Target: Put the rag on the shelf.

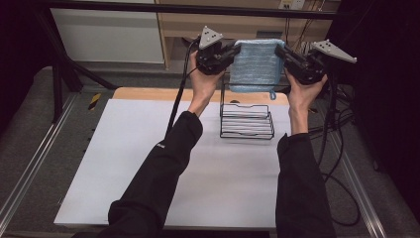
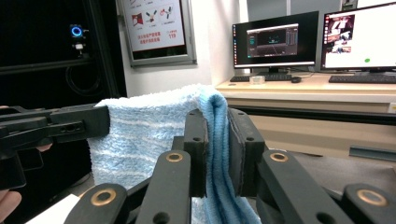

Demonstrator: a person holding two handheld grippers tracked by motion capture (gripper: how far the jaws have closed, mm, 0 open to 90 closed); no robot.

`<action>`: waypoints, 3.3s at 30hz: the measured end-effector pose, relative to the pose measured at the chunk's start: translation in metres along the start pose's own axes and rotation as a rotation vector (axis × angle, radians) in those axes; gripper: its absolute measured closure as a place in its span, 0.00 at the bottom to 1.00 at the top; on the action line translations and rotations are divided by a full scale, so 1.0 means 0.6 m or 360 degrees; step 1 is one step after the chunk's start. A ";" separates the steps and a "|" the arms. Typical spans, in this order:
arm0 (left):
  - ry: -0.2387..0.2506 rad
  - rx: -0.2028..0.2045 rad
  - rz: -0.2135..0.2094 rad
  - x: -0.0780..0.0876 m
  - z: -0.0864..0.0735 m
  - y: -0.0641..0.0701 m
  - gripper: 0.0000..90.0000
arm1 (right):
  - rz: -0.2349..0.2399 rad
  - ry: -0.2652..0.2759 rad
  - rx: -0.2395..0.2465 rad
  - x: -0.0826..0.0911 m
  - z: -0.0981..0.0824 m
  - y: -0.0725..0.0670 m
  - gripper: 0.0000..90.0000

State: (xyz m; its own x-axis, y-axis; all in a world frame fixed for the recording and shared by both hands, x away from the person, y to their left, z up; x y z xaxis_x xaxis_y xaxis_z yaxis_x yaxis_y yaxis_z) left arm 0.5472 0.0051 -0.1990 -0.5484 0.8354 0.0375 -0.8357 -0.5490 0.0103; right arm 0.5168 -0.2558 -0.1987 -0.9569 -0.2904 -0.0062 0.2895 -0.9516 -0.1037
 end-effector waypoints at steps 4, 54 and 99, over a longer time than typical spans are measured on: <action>-0.0021 0.0002 -0.0046 0.002 -0.010 0.010 0.88 | 0.0002 -0.0006 -0.0017 0.010 -0.013 0.005 0.88; -0.0268 0.0031 -0.0221 0.054 -0.077 0.083 0.87 | 0.0104 -0.0177 0.0082 0.104 -0.087 0.011 0.78; -0.0421 0.0065 -0.0294 0.061 -0.112 0.090 0.72 | 0.0137 -0.0510 0.0033 0.074 -0.097 -0.014 1.00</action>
State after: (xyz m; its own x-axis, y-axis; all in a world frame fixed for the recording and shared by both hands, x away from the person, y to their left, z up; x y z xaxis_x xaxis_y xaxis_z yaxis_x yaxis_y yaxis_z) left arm 0.4803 0.0079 -0.2643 -0.3566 0.8882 0.2897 -0.9156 -0.3940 0.0809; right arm 0.4703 -0.2552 -0.2562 -0.8736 -0.3837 0.2992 0.3724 -0.9230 -0.0963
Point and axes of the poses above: each handheld gripper's, and its own axes: x roughly backward along the jaws, z roughly out of its top, y roughly to its right, the point moved 1 cm from there along -x, roughly forward along the jaws, and after that the axes turned 12 degrees about -z, right-handed, at the moved point
